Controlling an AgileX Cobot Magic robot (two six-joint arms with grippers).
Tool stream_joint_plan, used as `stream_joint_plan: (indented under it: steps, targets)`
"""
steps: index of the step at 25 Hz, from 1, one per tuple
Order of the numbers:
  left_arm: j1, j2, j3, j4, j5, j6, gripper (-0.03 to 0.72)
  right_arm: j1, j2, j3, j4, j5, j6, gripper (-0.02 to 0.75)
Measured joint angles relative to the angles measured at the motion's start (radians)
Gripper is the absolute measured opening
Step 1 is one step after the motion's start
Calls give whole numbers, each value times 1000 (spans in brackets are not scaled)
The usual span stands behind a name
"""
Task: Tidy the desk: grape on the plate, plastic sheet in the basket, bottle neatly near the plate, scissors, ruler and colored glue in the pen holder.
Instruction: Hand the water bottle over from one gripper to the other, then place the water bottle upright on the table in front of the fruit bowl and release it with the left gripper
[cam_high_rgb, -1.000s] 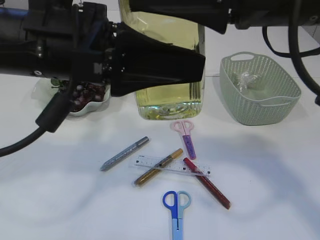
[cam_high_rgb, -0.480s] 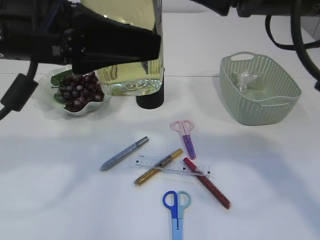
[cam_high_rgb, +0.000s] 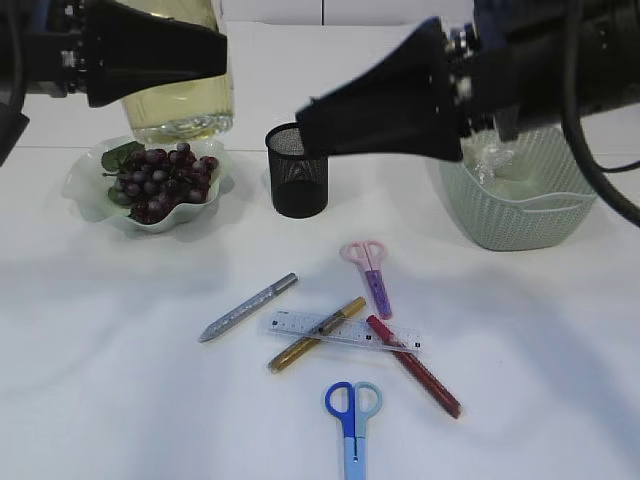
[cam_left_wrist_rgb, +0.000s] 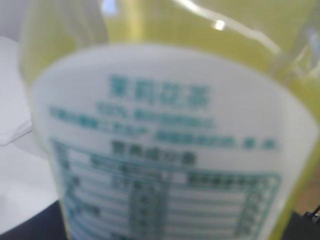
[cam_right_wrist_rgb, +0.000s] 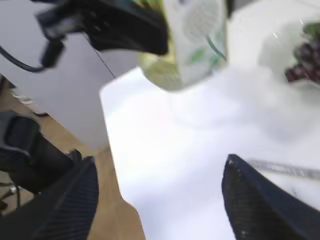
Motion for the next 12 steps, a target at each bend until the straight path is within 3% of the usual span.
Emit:
stream_joint_plan:
  steps: [5,12]
  targets:
    - [14,0,0,81,-37,0,431,0,0,0,-412,-80,456,586]
    - [14,0,2,108,-113,0,431,0,0,0,-975,-6,1016,585]
